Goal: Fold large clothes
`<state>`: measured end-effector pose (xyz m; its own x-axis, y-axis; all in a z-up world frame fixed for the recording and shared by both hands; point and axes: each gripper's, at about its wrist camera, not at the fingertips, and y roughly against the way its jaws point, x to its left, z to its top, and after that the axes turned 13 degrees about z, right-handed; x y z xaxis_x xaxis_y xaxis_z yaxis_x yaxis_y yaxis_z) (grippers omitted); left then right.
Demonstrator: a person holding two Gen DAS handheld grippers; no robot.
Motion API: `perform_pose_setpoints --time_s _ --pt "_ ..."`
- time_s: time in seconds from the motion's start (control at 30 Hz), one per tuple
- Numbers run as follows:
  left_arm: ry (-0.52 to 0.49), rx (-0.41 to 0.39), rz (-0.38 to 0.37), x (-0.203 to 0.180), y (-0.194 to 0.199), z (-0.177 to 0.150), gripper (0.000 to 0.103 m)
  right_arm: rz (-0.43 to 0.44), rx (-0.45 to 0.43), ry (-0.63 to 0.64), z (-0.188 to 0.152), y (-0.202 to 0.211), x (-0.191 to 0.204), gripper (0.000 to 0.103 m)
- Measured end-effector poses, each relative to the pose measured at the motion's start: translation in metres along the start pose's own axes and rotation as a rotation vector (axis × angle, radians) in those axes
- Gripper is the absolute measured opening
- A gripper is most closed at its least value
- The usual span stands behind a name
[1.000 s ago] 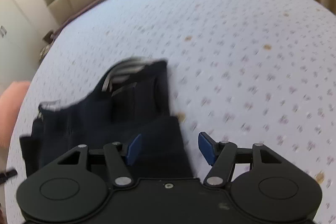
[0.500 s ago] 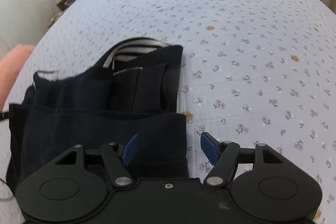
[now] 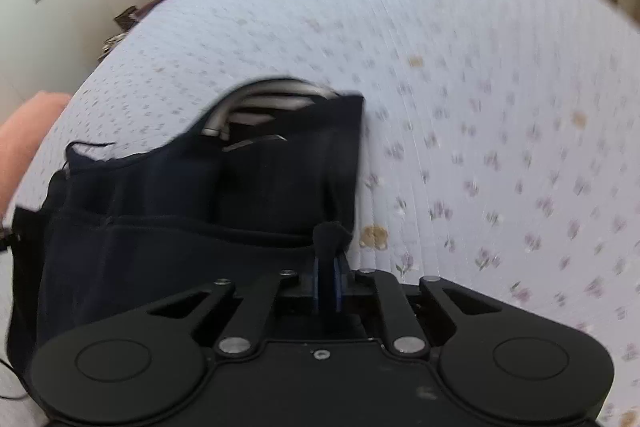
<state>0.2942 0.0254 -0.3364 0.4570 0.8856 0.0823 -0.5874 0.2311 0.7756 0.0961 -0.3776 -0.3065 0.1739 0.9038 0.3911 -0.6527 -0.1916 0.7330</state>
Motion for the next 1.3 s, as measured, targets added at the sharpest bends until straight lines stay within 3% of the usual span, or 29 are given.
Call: perform_pose_setpoints --time_s 0.23,0.4,0.53,0.67,0.77,0.9,0.93,1.0,1.03,1.1,1.17,1.23,1.3 --pt "0.121 -0.101 -0.027 0.011 0.047 -0.002 0.008 -0.040 -0.119 0.145 0.008 0.061 0.056 0.007" --pt "0.185 -0.226 -0.032 0.024 0.081 0.025 0.008 -0.054 -0.266 0.250 0.054 0.083 0.080 0.006" --pt "0.239 -0.315 -0.017 0.040 0.082 0.056 0.008 -0.058 -0.359 0.295 0.102 0.059 0.085 0.006" --pt "0.235 -0.238 0.068 0.044 0.018 0.071 0.009 -0.091 -0.254 0.239 0.127 -0.022 0.063 0.006" --pt "0.224 -0.098 0.133 0.037 -0.047 0.062 0.009 -0.162 -0.086 0.197 0.120 -0.096 0.039 0.006" --pt "0.247 -0.054 0.159 0.031 -0.087 0.056 0.016 -0.229 0.003 0.179 0.107 -0.147 0.026 0.008" --pt "0.236 -0.058 0.180 0.029 -0.090 0.059 0.019 -0.244 0.006 0.189 0.106 -0.150 0.027 0.010" --pt "0.224 -0.060 0.214 0.027 -0.089 0.063 0.032 -0.280 0.011 0.211 0.110 -0.148 0.031 0.030" --pt "0.224 -0.059 0.235 0.029 -0.086 0.065 0.036 -0.303 0.018 0.212 0.110 -0.143 0.032 0.047" --pt "0.226 -0.086 0.299 0.035 -0.073 0.067 0.035 -0.330 -0.017 0.221 0.112 -0.118 0.044 0.048" --pt "0.223 -0.143 0.328 0.040 -0.049 0.072 0.034 -0.279 -0.083 0.248 0.113 -0.086 0.064 0.050" --pt "0.235 -0.192 0.277 0.039 -0.022 0.076 0.032 -0.176 -0.111 0.254 0.107 -0.066 0.089 0.051" --pt "0.244 -0.195 0.164 0.026 -0.006 0.076 0.032 -0.047 -0.084 0.252 0.095 -0.064 0.118 0.040"
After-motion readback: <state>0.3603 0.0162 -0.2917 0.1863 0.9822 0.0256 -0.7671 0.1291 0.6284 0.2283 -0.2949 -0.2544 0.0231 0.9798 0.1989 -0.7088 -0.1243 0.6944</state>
